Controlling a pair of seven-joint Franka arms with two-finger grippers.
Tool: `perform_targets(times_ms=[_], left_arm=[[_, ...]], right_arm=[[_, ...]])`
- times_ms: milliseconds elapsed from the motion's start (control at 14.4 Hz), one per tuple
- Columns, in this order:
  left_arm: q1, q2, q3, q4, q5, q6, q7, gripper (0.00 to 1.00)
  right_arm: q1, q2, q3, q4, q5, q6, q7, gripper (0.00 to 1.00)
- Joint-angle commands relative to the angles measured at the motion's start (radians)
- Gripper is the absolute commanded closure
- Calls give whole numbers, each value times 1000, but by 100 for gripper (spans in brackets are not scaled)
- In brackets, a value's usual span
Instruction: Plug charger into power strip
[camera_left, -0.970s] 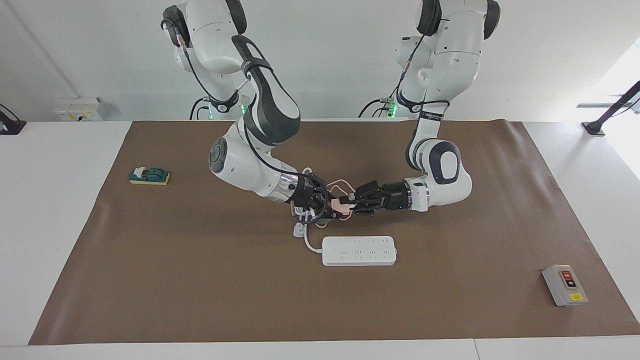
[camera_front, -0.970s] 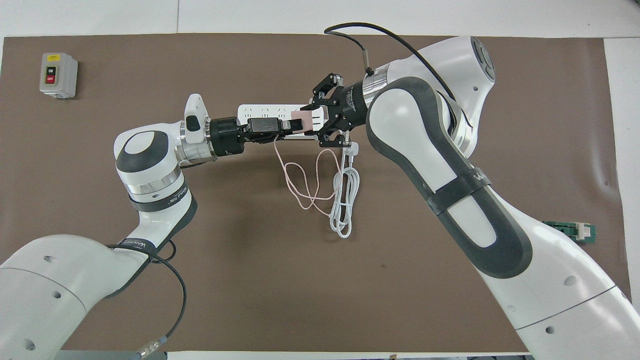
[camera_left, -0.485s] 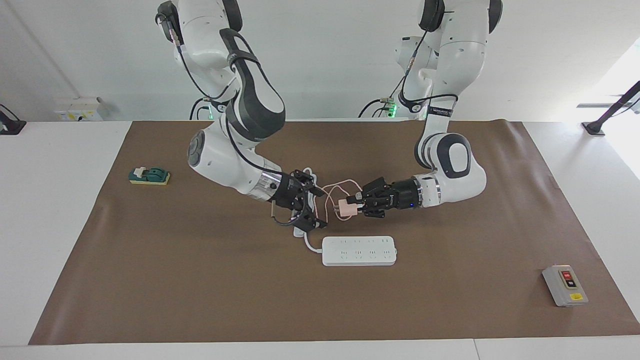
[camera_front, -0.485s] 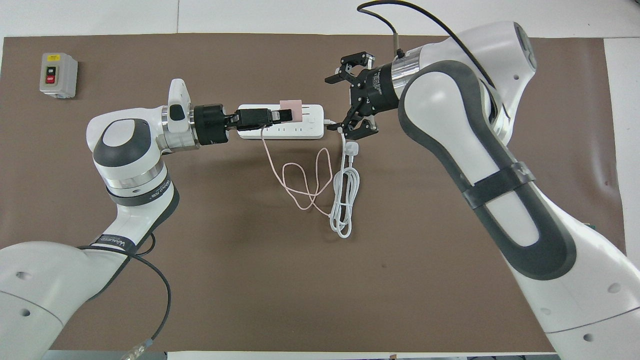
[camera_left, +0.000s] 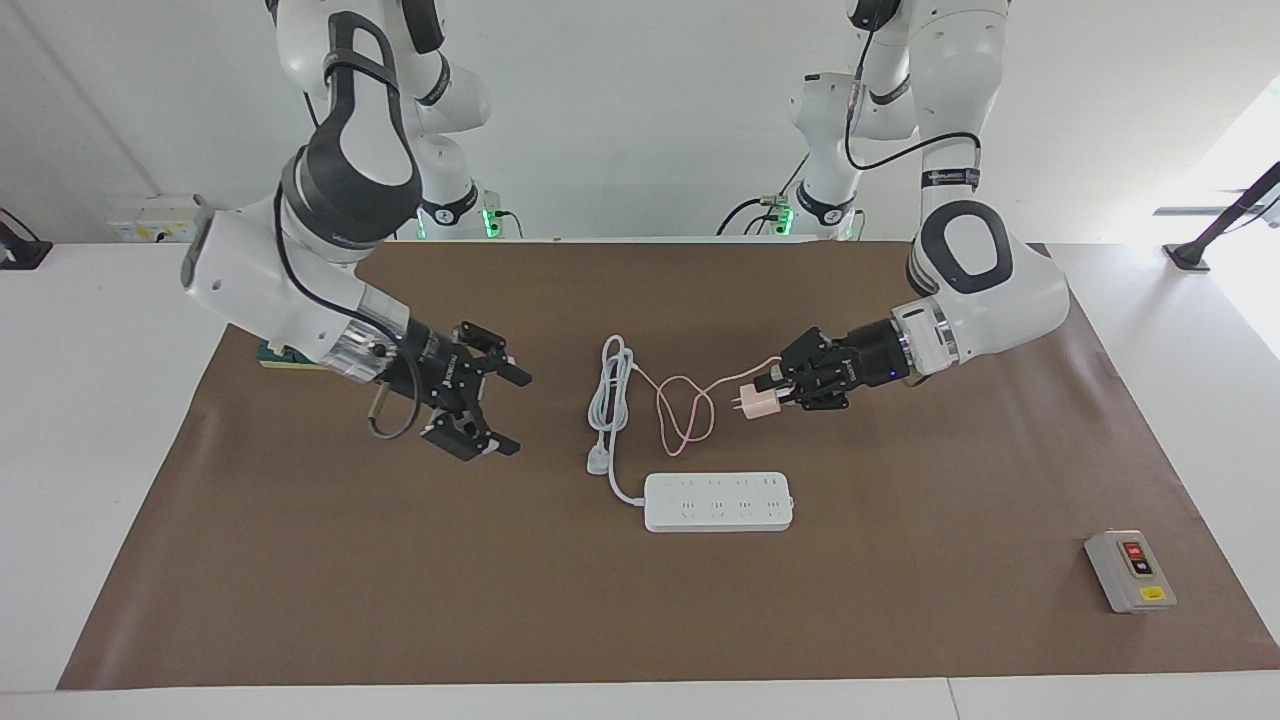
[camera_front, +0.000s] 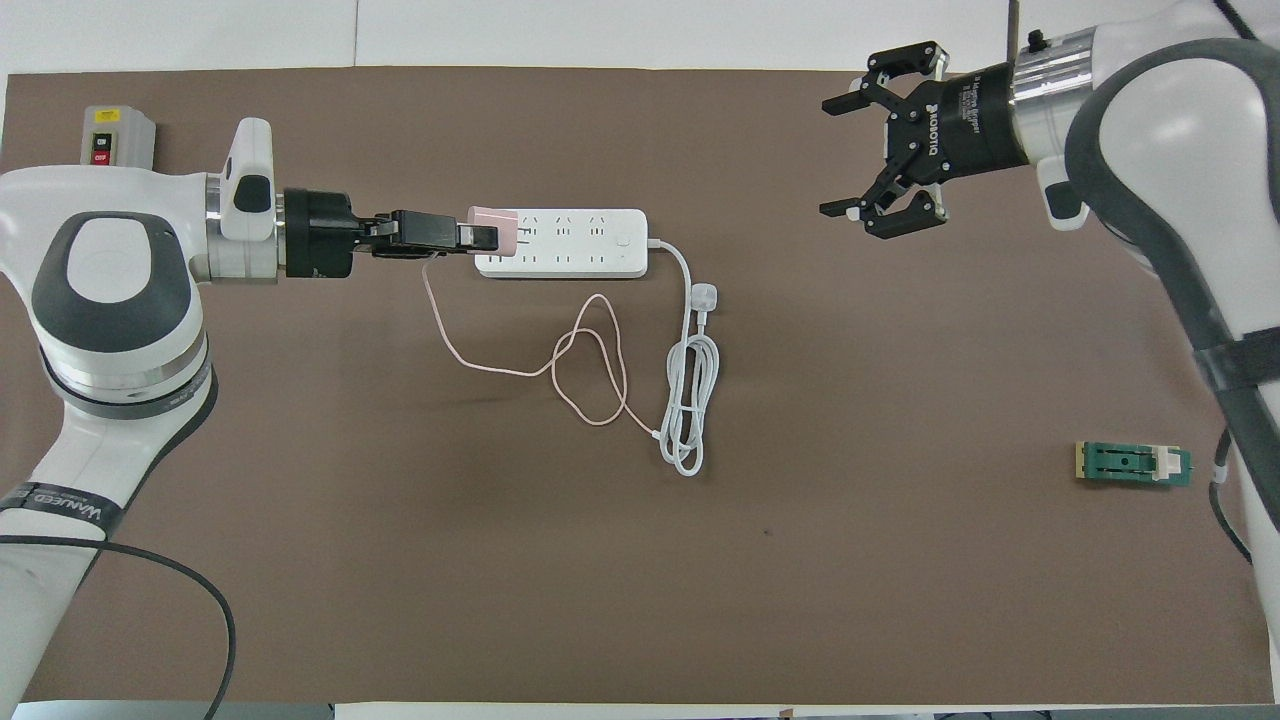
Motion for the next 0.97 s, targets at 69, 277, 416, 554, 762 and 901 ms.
perform_targets(times_ms=[69,277,416,554,762,901], left_arm=[[0,-70,42,48,254,-108,-265,100],[7,-60,96,133,398,-197,-315,100],[9,-57,122,198,530,-292,-419,100],[6,-59,125,265,642,-374,-511,100],[3,-62,124,331,722,-476,-598,100],[-2,-62,122,355,748,-503,-637,100]], right_arm=[[-73,-45,11,-12,-100,-100,-148,0],[-113,-72,11,-11,-218,-195,-341,0],[-128,-81,11,-12,-284,-241,-491,0],[-131,-103,11,-15,-403,-276,-701,0],[-131,-140,11,-22,-558,-298,-1031,0],[-133,-164,11,-22,-637,-323,-1206,0]])
